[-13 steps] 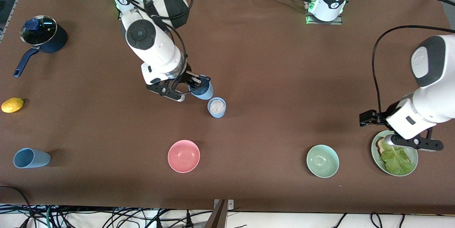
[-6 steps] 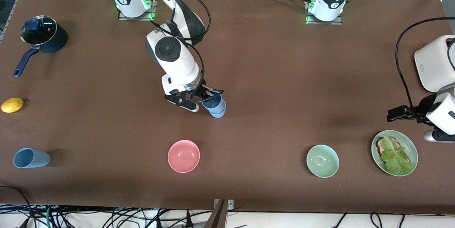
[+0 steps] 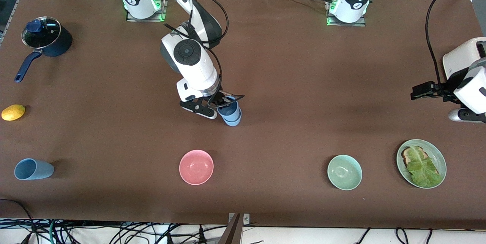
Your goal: Stack blue cups with both arms
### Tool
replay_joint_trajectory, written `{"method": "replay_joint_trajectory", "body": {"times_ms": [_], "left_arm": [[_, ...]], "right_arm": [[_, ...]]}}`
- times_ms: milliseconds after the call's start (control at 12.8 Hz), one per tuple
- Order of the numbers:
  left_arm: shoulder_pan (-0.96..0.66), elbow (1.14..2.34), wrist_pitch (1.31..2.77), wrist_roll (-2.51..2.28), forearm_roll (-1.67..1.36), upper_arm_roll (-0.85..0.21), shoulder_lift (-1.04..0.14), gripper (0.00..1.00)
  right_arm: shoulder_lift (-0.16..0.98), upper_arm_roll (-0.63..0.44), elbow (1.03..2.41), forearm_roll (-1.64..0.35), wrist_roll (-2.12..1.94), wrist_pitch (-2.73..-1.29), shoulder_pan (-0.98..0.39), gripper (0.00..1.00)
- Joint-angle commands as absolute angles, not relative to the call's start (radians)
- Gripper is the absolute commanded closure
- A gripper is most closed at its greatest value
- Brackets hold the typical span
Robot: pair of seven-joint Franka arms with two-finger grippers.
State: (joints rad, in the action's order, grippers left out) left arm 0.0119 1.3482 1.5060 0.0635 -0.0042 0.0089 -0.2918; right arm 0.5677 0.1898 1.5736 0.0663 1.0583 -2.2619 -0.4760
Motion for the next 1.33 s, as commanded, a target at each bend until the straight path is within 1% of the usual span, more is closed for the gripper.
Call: {"method": "replay_joint_trajectory", "body": {"times_ms": [0,157,235,314,471,549,706,863,1020,1098,1255], "left_arm": [[-0.006,1.402,1.514,0.058,-0.006,0.011,-0.203,0.00],[0.005,1.411,1.494,0.057,-0.014,0.011,-0.138,0.00],[0.003,1.411,1.465,0.058,-0.017,0.009,-0.124,0.00],[-0.001,1.417,1.425,0.060,-0.020,0.008,-0.118,0.00],[-0.006,1.486,1.370,0.057,-0.021,-0.006,-0.082,0.00],[-0.006,1.537,1.373,0.054,-0.028,-0.008,-0.049,0.00],[0.001,1.601,1.384,0.051,-0.058,-0.009,-0.012,0.00],[0.009,1.638,1.405,0.051,-0.058,-0.009,0.008,0.00],[0.009,1.710,1.433,0.051,-0.058,-0.009,0.049,0.00],[0.009,1.738,1.442,0.051,-0.060,-0.009,0.064,0.00],[0.008,1.730,1.437,0.052,-0.060,-0.009,0.055,0.00]], "right_arm": [[0.575,0.183,1.549,0.089,1.089,-2.258,-0.485,0.00],[0.560,0.183,1.548,0.089,1.083,-2.250,-0.483,0.00],[0.540,0.178,1.548,0.090,1.069,-2.235,-0.479,0.00],[0.522,0.166,1.546,0.091,1.062,-2.196,-0.477,0.00],[0.473,0.138,1.528,0.081,0.975,-2.084,-0.472,0.00],[0.436,0.124,1.520,0.069,0.894,-2.016,-0.465,0.00],[0.364,0.091,1.517,0.035,0.752,-1.886,-0.453,0.00],[0.307,0.017,1.519,0.005,0.601,-1.785,-0.453,0.00],[0.261,-0.069,1.519,-0.015,0.429,-1.674,-0.453,0.00],[0.233,-0.089,1.532,-0.031,0.352,-1.654,-0.433,0.00],[0.181,-0.081,1.577,-0.032,0.205,-1.634,-0.318,0.00]]}}
